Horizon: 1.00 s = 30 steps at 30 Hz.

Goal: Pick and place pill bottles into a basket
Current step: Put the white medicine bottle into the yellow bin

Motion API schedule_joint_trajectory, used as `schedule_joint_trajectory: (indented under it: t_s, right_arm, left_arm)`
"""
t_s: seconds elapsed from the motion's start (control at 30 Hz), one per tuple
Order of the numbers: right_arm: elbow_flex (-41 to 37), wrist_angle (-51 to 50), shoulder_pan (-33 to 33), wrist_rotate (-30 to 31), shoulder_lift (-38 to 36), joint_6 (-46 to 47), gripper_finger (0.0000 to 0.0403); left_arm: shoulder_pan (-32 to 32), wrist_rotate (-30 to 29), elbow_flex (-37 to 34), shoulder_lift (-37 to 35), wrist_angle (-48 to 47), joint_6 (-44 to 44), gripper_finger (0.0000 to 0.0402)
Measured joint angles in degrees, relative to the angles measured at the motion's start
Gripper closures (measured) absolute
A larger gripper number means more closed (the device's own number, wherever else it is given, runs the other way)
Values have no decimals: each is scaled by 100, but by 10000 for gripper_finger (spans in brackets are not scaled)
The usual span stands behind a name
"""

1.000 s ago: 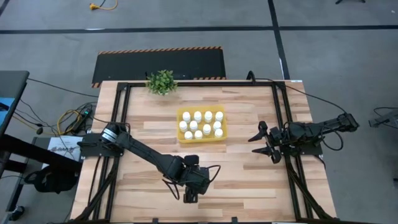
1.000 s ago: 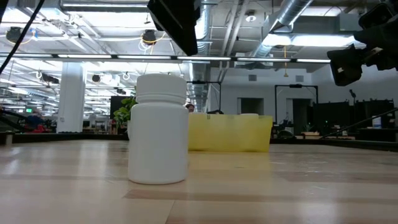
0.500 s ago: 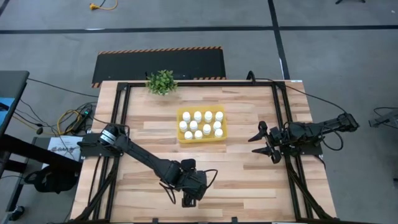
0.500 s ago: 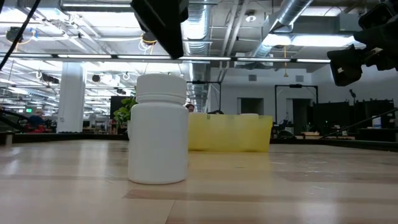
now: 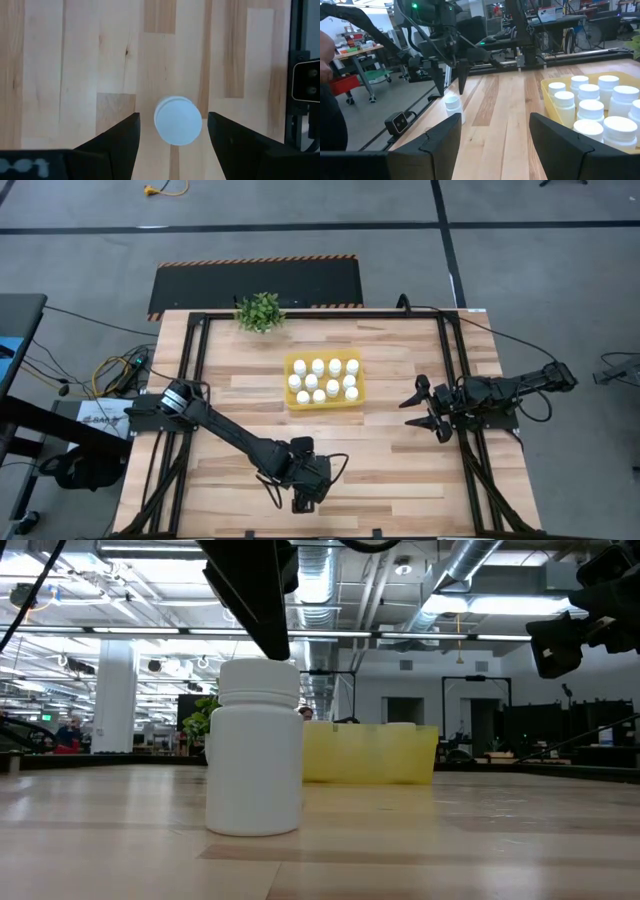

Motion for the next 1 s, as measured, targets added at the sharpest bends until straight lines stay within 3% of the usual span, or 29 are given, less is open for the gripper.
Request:
schedule_joint_trajectory:
  t_s: [1.0]
  right_arm:
    - [-1,0,0,0,0,0,177]
  left_arm:
    - [16,240,-2,444,132,184,181]
